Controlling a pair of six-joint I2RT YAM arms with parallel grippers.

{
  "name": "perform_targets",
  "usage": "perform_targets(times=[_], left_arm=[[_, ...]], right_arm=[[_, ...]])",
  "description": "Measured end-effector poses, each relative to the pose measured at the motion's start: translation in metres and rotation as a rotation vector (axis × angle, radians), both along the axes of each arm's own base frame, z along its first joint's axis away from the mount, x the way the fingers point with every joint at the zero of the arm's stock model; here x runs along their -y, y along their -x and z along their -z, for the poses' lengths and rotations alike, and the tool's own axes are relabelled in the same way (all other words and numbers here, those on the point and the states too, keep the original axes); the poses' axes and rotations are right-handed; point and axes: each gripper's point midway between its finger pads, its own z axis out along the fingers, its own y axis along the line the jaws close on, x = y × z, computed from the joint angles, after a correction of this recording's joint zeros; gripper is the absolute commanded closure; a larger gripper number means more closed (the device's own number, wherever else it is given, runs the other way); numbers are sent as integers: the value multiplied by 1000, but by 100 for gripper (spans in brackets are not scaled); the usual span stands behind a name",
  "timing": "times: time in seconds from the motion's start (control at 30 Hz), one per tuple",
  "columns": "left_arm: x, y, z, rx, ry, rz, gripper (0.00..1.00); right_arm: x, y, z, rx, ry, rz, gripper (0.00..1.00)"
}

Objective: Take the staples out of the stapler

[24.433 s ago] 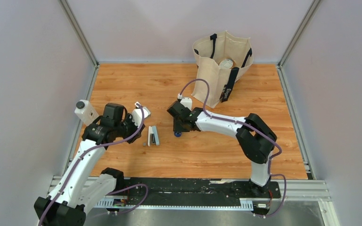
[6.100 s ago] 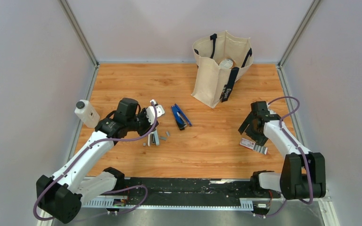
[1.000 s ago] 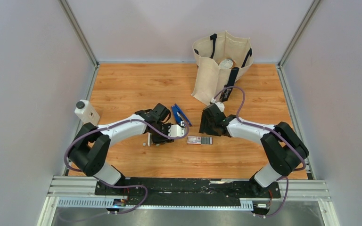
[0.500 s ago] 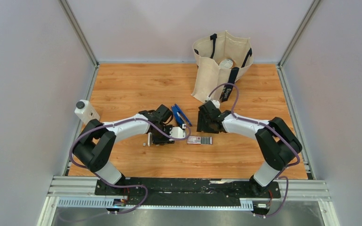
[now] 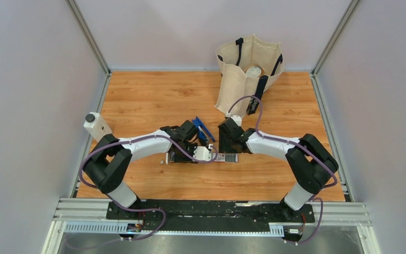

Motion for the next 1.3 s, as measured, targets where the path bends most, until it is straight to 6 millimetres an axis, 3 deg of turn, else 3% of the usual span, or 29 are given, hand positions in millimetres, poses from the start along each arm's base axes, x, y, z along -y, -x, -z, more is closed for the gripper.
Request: perform_targets(times=[0.4, 0.7, 0.93, 1.17, 1.23, 1.3], left_arm=[[7, -1, 0, 4, -26, 36, 79], [6, 2, 0, -6, -53, 55, 92], [7, 16, -4, -56, -73, 66, 93], [35, 24, -38, -100, 13, 60, 93], [45, 22, -53, -100, 57, 53, 88], [52, 21, -64, -98, 88, 50, 75]], right_arm=[[11, 25, -4, -39, -12, 4, 47], [26, 27, -28, -14, -50, 34, 47], [45, 21, -45, 14, -75, 88, 47], [53, 22, -61, 45, -98, 104, 46], [56, 24, -62, 48, -100, 108, 46], [59, 25, -65, 50, -100, 115, 45]])
